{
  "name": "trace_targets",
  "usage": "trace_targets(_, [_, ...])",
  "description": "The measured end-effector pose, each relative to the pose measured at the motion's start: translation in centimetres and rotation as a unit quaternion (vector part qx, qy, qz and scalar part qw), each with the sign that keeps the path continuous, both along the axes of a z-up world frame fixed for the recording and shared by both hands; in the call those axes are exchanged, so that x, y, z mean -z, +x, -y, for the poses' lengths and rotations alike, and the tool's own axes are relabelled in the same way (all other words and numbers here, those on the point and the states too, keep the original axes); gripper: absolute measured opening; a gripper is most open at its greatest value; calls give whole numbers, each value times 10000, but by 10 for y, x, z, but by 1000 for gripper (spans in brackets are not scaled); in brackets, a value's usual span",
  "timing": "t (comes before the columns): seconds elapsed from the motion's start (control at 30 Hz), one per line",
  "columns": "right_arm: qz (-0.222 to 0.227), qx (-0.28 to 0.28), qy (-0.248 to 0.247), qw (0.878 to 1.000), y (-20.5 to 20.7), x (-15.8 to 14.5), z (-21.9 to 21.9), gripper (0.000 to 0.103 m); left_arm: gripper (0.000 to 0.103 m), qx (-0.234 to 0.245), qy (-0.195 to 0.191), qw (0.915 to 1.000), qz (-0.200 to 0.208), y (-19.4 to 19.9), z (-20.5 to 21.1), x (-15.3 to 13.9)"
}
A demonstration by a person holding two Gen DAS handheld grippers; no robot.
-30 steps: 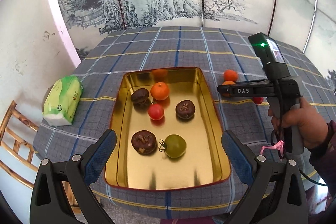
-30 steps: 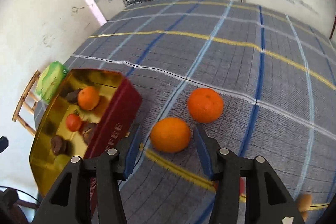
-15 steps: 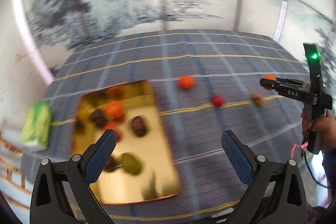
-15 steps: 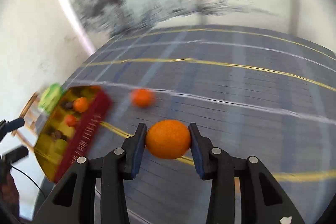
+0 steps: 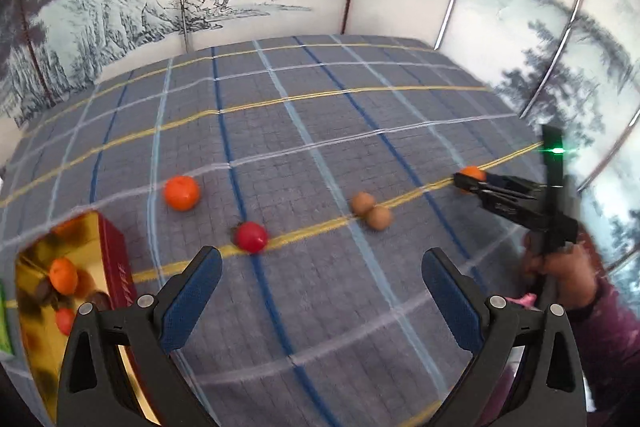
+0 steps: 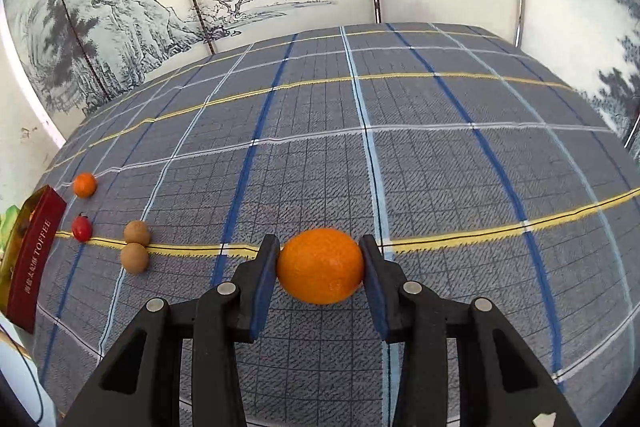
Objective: Organize fruits
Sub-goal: 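Reach the left gripper to the loose red tomato and grasp it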
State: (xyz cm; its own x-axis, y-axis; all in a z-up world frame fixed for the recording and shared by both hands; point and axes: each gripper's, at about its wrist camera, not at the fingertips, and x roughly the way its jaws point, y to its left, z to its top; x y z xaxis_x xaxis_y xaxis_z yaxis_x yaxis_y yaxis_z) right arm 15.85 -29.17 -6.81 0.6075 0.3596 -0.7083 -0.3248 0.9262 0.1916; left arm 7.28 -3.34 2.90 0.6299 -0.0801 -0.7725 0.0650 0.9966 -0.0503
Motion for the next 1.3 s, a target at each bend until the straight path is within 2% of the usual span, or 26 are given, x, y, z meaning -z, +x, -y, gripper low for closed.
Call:
trace_targets(0.17, [-4, -69, 241, 9997, 2, 4, 4, 38, 97, -188, 304, 9993, -138, 25, -15, 18])
trace_targets(0.23, [-46, -105, 282, 9995, 1, 5, 4, 38, 89, -233, 343, 9986, -327, 37, -22, 31])
trace_targets(0.3, [-19, -173, 295, 9994, 0, 5, 2, 38, 71, -303, 319, 9976, -525, 44, -29, 42])
trace_targets(0.4, [-7, -235, 319, 9992, -1, 5, 1, 38, 57, -370, 178, 9963, -753, 55, -37, 58])
trace_targets(0.5, [-29, -256, 388, 9989, 0, 5, 2, 38, 51, -396, 265, 9948, -900, 60, -38, 71])
trace_targets(0.73, [-53, -306, 417, 9986, 0, 5, 2, 38, 49, -487, 101, 9936, -1018, 69, -47, 85])
trace_targets(0.83, [-70, -324, 437, 9985, 1, 6, 2, 38, 36, -473, 140, 9934, -1040, 72, -46, 89])
trace_targets(0.9, [-91, -324, 457, 9984, 2, 7, 3, 38, 30, -458, 191, 9938, -996, 71, -43, 88])
trace_targets(1.03, [-157, -316, 442, 9984, 5, 8, 2, 38, 30, -475, 273, 9956, -757, 62, -33, 79])
trace_targets(1.3, [-129, -325, 309, 9989, 5, 7, -4, 38, 30, -676, -242, 9965, -418, 16, -31, 39])
